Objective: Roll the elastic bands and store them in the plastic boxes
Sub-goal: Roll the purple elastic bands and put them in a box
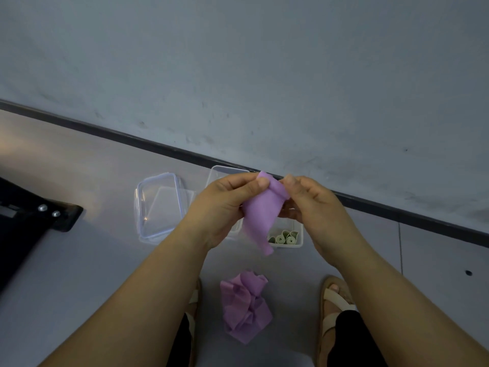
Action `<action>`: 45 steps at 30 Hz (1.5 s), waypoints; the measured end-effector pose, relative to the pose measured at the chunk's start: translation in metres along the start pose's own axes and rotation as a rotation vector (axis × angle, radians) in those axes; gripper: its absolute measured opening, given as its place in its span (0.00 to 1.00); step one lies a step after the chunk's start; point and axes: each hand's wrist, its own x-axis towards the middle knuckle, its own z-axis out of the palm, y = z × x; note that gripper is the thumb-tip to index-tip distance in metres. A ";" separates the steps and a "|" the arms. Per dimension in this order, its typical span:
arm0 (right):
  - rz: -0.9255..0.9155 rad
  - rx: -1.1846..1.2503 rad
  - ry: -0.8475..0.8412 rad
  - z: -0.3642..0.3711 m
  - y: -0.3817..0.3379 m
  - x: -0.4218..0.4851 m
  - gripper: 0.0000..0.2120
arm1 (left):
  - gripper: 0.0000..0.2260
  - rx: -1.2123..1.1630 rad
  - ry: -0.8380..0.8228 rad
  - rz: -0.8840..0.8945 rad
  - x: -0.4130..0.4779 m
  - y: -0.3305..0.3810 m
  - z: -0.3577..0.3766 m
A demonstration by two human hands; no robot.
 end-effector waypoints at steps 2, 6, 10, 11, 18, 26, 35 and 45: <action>-0.040 -0.010 0.055 0.002 0.002 0.001 0.10 | 0.10 0.006 0.033 0.015 0.001 -0.001 0.001; -0.090 -0.070 0.107 -0.004 0.004 0.004 0.02 | 0.12 0.146 0.040 0.073 -0.001 0.000 0.002; -0.156 -0.219 0.056 -0.009 0.003 0.004 0.03 | 0.06 0.327 0.078 0.124 -0.003 0.002 0.002; -0.168 -0.244 0.047 -0.009 0.003 0.004 0.04 | 0.05 0.360 0.092 0.135 -0.002 0.001 0.002; -0.117 -0.121 0.036 -0.009 0.002 0.005 0.05 | 0.06 0.338 0.095 0.188 -0.001 0.000 0.000; -0.042 -0.081 0.066 -0.008 0.003 0.006 0.07 | 0.09 0.324 0.095 0.216 0.000 -0.001 -0.001; -0.075 -0.038 0.096 -0.010 0.002 0.006 0.03 | 0.12 0.252 0.042 0.140 -0.001 0.000 0.002; -0.084 0.001 0.072 -0.009 0.003 0.007 0.04 | 0.07 0.295 0.063 0.161 0.000 -0.002 -0.003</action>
